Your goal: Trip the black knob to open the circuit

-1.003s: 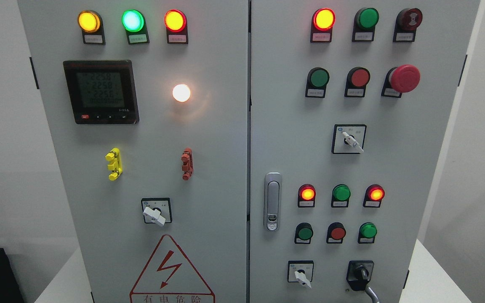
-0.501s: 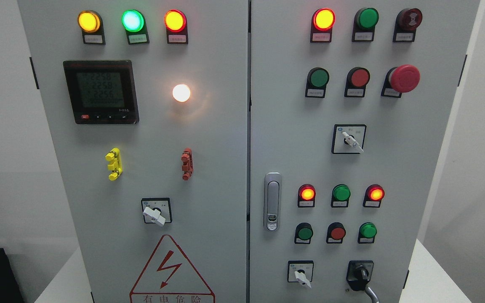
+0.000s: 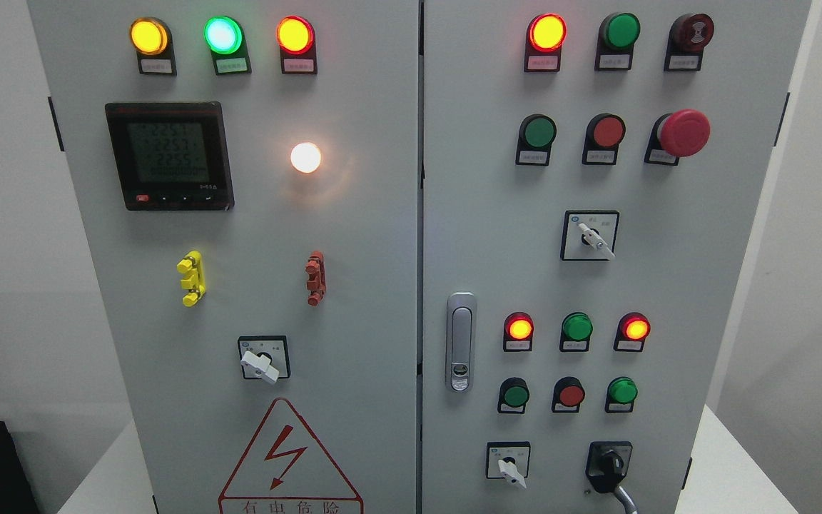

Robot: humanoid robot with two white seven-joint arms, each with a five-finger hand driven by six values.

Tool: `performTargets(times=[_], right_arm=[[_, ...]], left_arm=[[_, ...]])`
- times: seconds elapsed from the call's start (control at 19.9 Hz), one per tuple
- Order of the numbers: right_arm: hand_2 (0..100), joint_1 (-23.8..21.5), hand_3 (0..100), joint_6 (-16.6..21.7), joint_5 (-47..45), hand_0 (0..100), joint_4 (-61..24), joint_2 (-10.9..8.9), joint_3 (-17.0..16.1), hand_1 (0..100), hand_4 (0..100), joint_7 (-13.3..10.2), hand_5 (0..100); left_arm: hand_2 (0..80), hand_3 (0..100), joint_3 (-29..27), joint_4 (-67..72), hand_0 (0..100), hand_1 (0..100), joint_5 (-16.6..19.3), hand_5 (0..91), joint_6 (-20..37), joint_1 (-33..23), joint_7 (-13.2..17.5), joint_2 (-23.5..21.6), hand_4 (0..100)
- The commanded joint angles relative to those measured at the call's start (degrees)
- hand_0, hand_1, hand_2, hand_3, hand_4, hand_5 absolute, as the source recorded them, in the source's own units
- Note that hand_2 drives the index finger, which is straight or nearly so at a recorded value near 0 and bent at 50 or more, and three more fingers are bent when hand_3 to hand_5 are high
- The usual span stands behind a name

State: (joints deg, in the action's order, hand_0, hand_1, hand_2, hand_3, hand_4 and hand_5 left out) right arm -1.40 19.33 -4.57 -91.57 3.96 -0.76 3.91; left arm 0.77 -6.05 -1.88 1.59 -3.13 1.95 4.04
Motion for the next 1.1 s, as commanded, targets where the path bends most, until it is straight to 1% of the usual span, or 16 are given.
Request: performTargets(times=[0.0,0.45,1.05], right_arm=[[0,1.3,92,0.5,0.1,78,-1.8,-0.18,1.1,67,84,0.5,83],[0,1.3,92,0.5,0.1,78,-1.9,-0.18,2.7,67,84,0.3,83],[0,1.6,92,0.5,0.1,78,-2.6,-0.18,2.7,67,84,0.2,83]], left_arm=[[0.0,0,-0.1,0.0,12,39,-0.1,0.0,0.1,0.1,0.0,0.1,0],[0.0,0,-0.1,0.0,12,39,-0.1,0.0,0.1,0.2,0.0,0.1,0],[0.0,0,-0.1,0.0,12,39,-0.1,0.0,0.0,0.1,0.0,0.1,0]])
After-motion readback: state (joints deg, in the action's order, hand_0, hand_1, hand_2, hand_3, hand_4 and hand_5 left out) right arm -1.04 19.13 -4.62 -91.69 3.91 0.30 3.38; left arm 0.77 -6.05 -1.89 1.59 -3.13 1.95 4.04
